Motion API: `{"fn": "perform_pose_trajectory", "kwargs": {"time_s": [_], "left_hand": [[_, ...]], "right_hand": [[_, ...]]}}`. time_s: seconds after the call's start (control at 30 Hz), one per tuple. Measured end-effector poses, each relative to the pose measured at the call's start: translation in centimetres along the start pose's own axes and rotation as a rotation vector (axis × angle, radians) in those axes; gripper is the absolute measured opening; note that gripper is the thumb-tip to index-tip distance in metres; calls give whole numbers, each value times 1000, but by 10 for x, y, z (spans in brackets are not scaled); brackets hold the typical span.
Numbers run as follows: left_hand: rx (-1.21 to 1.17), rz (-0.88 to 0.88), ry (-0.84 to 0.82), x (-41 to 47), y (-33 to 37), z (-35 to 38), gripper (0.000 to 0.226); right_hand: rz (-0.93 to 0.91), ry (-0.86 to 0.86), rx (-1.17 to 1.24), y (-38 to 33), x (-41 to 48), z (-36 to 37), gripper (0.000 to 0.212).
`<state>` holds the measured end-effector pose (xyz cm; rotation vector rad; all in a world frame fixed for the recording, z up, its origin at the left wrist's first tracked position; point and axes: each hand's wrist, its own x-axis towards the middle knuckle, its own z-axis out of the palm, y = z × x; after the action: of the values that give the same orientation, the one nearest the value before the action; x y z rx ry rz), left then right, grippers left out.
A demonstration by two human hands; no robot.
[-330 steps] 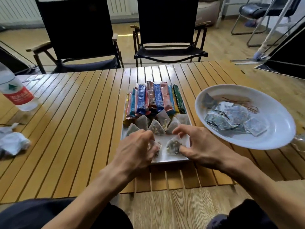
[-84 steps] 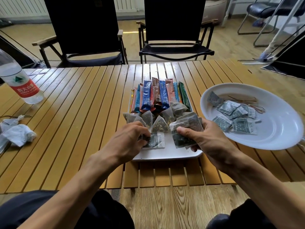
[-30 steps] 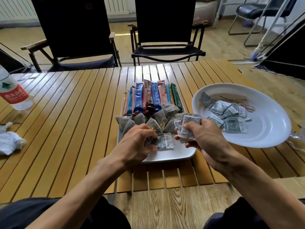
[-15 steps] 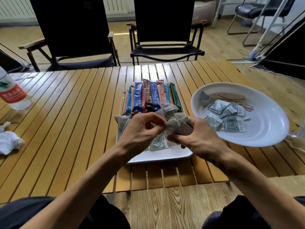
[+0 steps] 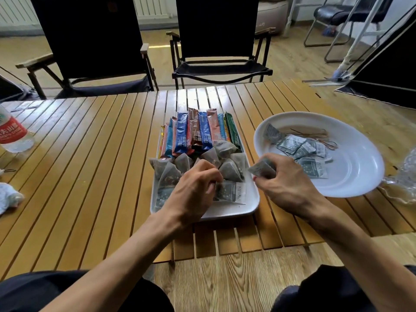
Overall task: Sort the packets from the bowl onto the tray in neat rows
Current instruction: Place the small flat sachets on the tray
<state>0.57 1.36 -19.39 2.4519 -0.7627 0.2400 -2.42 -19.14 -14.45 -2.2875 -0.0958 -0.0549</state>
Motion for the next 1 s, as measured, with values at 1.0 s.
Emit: {"fn": "perform_pose_trajectory", "kwargs": {"time_s": [1.0], "left_hand": [[105,7,-174,-10,-1,-10,43]], "right_hand": [[297,-16,624,-6,2,-5,18]]}}
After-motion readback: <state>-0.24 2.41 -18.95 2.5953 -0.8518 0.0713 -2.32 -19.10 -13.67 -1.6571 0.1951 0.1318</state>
